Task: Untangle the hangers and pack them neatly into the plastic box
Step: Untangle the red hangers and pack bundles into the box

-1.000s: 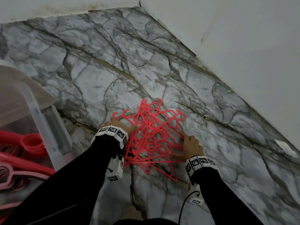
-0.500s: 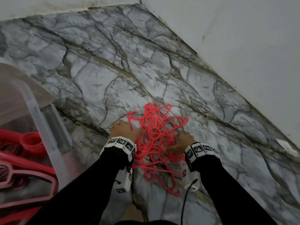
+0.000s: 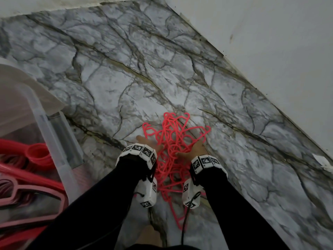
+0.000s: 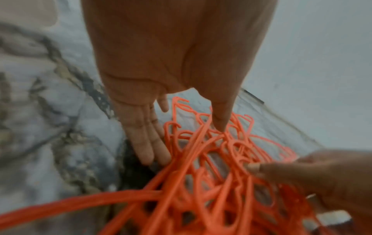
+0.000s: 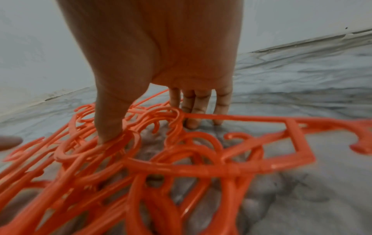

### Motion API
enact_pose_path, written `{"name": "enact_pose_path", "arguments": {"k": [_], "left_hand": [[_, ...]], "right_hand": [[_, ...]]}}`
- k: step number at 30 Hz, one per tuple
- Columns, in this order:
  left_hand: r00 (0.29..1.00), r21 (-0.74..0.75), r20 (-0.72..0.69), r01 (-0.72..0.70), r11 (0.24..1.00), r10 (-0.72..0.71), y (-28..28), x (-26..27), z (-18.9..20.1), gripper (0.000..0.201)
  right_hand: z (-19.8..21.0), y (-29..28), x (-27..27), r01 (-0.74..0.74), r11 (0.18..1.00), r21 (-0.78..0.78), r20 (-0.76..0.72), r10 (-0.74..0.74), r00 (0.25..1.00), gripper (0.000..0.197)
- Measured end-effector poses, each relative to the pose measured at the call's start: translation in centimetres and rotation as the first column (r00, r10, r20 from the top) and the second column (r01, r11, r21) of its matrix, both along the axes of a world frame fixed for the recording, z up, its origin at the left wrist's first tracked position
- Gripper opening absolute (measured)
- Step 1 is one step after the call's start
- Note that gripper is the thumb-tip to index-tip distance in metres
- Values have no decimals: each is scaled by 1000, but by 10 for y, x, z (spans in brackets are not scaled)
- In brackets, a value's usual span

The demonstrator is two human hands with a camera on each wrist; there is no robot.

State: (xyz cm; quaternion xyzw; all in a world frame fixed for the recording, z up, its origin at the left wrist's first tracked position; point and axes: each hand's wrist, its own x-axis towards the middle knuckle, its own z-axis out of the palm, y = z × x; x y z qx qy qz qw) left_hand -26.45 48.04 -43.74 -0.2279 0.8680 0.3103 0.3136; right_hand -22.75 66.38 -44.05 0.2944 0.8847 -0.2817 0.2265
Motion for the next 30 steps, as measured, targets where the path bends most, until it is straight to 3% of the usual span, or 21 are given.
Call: {"name": "enact_pose_path", "arguments": {"k": [5, 10, 14, 19, 22, 25, 28, 30], "left_hand": [[997, 282, 57, -73, 957, 60, 7, -5, 13, 92], [998, 241, 46, -44, 969, 34, 12, -4, 13, 85], [999, 286, 14, -53, 957, 51, 13, 3, 5, 76], [994, 394, -14, -90, 915, 104, 14, 10, 4, 46], [995, 422, -69, -35, 906, 70, 18, 10, 8, 37], [992, 428, -97, -29, 903, 78, 18, 10, 13, 38], [991, 461, -102, -30, 887, 86, 17, 9, 14, 23], [985, 484, -94, -84, 871, 147, 16, 10, 14, 19]], "right_hand": [[0, 6, -1, 37, 993, -113, -25, -40, 999, 72], [9, -3, 2, 115, 961, -251, -56, -133, 990, 49], [9, -2, 5, 146, 937, -316, 8, -151, 989, 55], [4, 4, 10, 123, 927, -354, -100, -168, 981, 52], [5, 5, 10, 52, 926, -373, -158, -119, 980, 46], [7, 3, 9, -26, 947, -321, -210, -44, 977, 60], [10, -2, 7, -140, 967, -214, -218, 93, 972, 66], [11, -2, 5, -150, 965, -216, -201, 107, 974, 68]]}}
